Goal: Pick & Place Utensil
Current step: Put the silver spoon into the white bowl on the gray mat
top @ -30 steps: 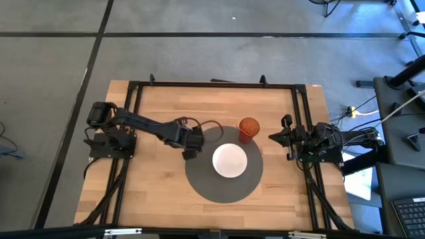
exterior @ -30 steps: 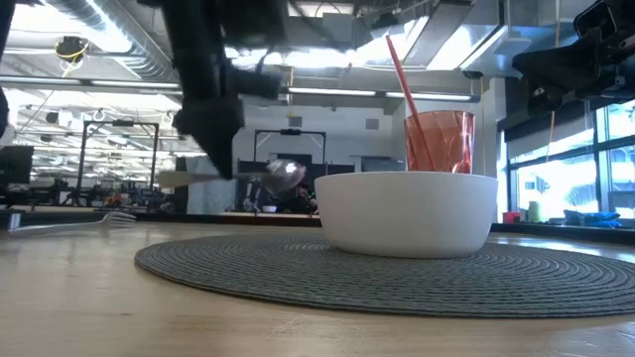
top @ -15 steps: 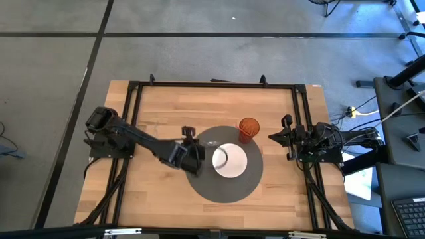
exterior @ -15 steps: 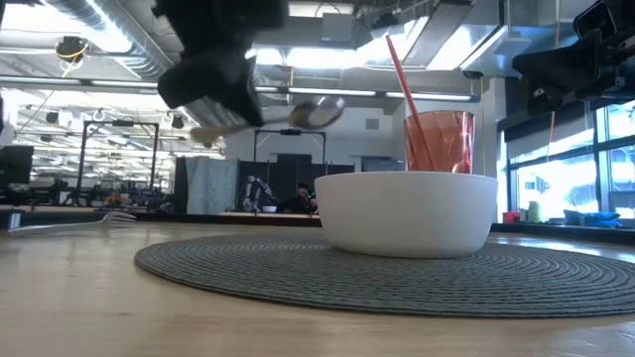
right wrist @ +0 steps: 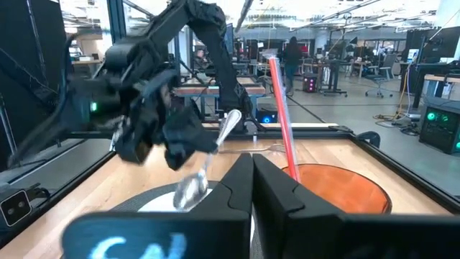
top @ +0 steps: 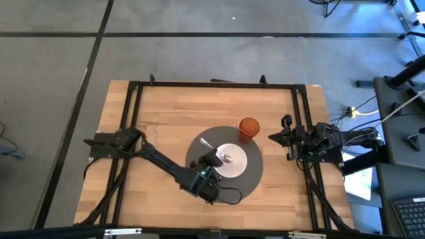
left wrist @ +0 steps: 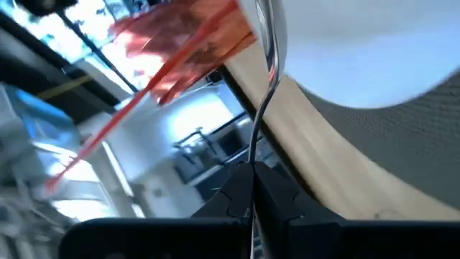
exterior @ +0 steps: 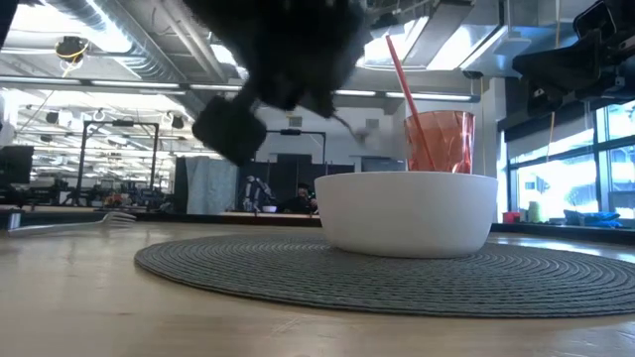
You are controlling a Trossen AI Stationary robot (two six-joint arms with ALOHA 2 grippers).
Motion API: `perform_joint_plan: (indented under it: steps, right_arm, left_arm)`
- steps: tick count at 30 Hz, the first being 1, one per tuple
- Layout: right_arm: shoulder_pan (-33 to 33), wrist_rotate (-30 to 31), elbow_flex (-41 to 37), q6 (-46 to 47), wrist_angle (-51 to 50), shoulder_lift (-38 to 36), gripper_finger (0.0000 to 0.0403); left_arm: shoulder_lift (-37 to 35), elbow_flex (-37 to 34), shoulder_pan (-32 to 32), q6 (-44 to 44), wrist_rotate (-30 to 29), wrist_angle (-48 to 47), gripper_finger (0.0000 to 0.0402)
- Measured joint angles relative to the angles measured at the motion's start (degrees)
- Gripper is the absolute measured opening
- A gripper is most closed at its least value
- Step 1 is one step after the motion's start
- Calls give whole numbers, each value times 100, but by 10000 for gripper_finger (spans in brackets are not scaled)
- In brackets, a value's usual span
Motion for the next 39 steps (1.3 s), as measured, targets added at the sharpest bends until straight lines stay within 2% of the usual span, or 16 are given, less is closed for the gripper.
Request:
perform_joint_plan:
  steps: [4, 11, 24, 33, 39]
  right_arm:
    - [0, 2, 0, -13, -29, 5, 6]
    - [-1, 0, 0, 0, -31, 5, 6]
    - [0, 0, 0, 0, -33, 3, 6]
    - [0, 0, 0, 0, -32, 3, 6]
    - [0, 0, 0, 0, -35, 3, 6]
  left_arm:
    - [320, 161, 92, 601, -71, 24, 2]
    - [379, 162, 185, 1097, -314, 43, 2]
    - [379, 162, 180, 990, 33, 176, 2]
    - [379, 100, 174, 1756, -121, 169, 2]
    - [379, 16, 174, 1781, -264, 170, 2]
